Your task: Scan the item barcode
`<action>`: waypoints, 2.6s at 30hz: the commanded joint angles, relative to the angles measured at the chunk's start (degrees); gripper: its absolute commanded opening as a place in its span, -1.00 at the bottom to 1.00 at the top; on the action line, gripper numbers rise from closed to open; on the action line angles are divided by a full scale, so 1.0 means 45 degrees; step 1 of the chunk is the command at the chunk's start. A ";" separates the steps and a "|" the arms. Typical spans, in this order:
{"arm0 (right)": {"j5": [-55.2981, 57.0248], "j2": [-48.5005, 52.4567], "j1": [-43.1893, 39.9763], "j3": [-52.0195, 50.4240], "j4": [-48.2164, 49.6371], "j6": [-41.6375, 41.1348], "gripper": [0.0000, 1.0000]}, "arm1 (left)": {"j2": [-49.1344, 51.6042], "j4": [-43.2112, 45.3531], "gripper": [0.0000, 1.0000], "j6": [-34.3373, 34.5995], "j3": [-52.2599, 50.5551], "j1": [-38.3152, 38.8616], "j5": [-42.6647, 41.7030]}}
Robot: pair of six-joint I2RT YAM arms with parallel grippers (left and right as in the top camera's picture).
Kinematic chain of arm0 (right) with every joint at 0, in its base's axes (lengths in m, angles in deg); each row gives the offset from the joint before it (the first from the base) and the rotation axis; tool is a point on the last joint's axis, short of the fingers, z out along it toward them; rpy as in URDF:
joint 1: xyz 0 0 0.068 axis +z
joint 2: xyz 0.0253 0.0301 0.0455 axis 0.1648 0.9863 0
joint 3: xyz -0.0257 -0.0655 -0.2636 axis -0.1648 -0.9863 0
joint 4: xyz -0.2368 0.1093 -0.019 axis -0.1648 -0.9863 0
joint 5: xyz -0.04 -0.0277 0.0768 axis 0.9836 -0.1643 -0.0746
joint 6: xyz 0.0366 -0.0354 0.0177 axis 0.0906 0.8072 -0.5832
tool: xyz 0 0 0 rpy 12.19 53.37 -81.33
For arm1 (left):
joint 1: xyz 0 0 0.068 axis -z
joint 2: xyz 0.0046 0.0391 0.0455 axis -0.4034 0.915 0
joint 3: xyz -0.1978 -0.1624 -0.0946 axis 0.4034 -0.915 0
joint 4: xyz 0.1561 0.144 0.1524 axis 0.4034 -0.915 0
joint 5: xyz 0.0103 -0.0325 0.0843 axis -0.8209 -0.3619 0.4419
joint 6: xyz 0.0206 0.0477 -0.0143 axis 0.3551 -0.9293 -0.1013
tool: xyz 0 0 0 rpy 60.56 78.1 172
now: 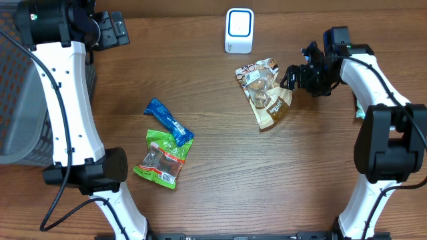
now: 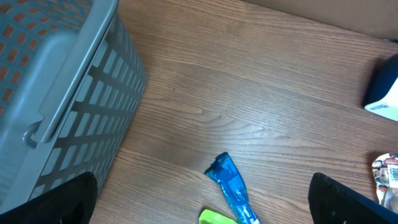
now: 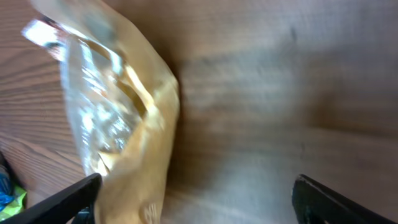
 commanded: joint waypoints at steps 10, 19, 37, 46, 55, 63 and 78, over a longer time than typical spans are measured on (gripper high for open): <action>-0.1875 0.0505 0.0967 0.0233 0.2429 0.1632 0.96 | -0.0311 0.0015 0.99 -0.0165 0.0126 0.0083 0.0053; -0.1870 0.2215 0.1608 0.0214 0.0539 0.1613 0.72 | -0.0311 0.0015 1.00 -0.0165 0.0126 0.0092 0.0053; -0.2807 0.2521 0.1418 0.0350 0.0806 0.1035 -0.92 | -0.0311 0.0015 0.99 -0.0160 0.0126 0.0087 0.0053; -0.1962 0.2089 0.1360 0.0350 -0.3721 0.1243 -0.69 | -0.0311 0.0015 0.99 -0.0160 0.0126 0.0087 0.0053; -0.1904 0.1957 0.1341 0.1875 -0.5678 0.1987 0.21 | -0.0306 0.0039 1.00 -0.0160 0.0126 0.0102 0.0024; -0.1661 0.1923 0.1360 0.5090 -0.5115 0.2293 0.80 | -0.0306 0.0044 1.00 -0.0165 0.0126 0.0087 0.0024; -0.1375 0.2526 0.2798 0.3041 -0.3580 0.4231 0.92 | -0.0306 0.0044 0.99 -0.0160 0.0126 0.0097 0.0024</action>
